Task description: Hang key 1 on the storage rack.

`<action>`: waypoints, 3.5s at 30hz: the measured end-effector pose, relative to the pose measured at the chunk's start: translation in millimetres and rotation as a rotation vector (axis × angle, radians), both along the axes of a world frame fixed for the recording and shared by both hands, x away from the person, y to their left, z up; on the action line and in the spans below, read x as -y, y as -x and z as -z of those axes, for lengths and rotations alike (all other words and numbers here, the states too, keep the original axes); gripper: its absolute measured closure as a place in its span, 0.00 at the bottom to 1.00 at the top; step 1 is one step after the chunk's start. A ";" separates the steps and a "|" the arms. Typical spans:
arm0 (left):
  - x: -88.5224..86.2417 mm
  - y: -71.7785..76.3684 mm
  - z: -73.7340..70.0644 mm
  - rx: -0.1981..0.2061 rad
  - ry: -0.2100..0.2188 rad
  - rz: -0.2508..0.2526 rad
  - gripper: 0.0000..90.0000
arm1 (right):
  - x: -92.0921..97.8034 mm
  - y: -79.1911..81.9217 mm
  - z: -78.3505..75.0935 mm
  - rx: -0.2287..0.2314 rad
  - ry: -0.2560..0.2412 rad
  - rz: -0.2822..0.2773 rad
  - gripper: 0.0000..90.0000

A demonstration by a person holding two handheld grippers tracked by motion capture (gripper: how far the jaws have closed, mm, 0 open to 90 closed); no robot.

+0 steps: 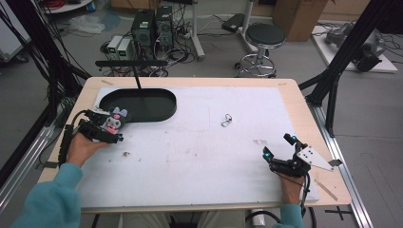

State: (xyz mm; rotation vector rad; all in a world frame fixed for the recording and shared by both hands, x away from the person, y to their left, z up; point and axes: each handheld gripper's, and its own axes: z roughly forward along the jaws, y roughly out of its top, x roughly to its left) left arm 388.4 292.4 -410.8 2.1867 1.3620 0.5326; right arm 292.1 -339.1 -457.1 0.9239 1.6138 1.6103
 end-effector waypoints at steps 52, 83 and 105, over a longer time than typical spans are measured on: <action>-25.1 3.8 -23.2 0.052 0.233 0.001 0.57 | 0.4 0.1 0.0 0.003 0.003 -0.002 0.01; -33.7 -10.4 -93.1 0.182 0.308 0.006 0.57 | 0.0 0.0 0.0 -0.002 0.000 0.001 0.01; -20.5 -42.6 -119.2 0.189 0.315 -0.027 0.57 | 0.1 -0.1 0.0 -0.002 0.000 0.001 0.01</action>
